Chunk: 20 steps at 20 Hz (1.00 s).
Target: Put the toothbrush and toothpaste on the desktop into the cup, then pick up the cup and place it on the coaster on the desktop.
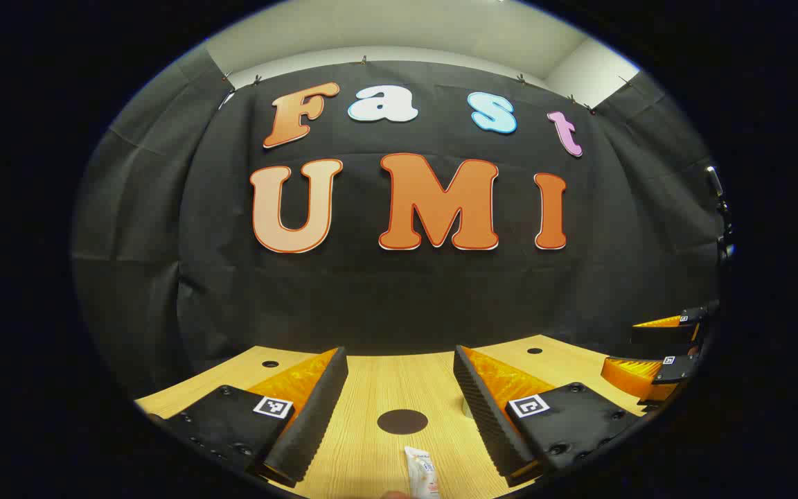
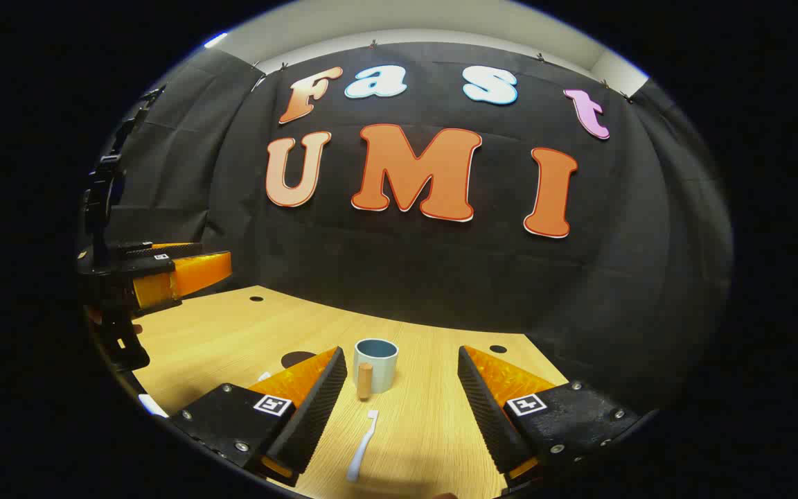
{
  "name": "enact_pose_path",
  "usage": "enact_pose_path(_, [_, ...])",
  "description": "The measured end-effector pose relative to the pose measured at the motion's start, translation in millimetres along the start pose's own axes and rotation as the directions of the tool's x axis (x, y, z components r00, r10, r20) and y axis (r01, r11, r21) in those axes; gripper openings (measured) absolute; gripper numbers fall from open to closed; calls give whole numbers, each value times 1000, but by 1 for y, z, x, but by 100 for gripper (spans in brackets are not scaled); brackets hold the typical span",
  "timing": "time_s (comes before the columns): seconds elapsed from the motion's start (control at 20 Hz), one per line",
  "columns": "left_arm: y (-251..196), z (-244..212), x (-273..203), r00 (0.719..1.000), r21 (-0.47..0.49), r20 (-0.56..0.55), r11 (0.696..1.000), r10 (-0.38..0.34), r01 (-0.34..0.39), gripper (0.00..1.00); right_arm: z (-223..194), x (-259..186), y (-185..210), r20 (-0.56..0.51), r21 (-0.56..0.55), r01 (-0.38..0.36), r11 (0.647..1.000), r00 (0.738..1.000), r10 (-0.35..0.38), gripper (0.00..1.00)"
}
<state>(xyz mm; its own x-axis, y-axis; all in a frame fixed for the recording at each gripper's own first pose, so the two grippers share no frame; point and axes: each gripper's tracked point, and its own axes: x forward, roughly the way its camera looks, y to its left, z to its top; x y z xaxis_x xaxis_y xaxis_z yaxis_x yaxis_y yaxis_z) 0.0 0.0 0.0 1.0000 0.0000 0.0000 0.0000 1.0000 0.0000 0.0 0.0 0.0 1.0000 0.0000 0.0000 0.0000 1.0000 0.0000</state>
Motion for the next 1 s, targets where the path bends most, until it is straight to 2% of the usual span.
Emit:
enact_pose_path(0.45, [-7, 1, 6, 1000, 6, -11, 1000, -12, 12, 99, 1, 5, 4, -5, 28, -36, 999, 999, 36, 97])
enact_pose_path(0.7, [-15, -27, 9, 994, 7, -105, 1000, -28, 29, 99, -16, 5, 11, -67, 43, -51, 998, 996, 54, 97])
enact_pose_path(0.8, [-16, -37, 9, 988, -4, -151, 999, -40, 40, 96, -21, 6, 11, -91, 47, -53, 997, 994, 57, 97])
enact_pose_path(1.0, [-26, -66, 11, 970, -14, -236, 999, -52, 51, 98, -39, 10, 16, -154, 80, -62, 995, 985, 74, 96])
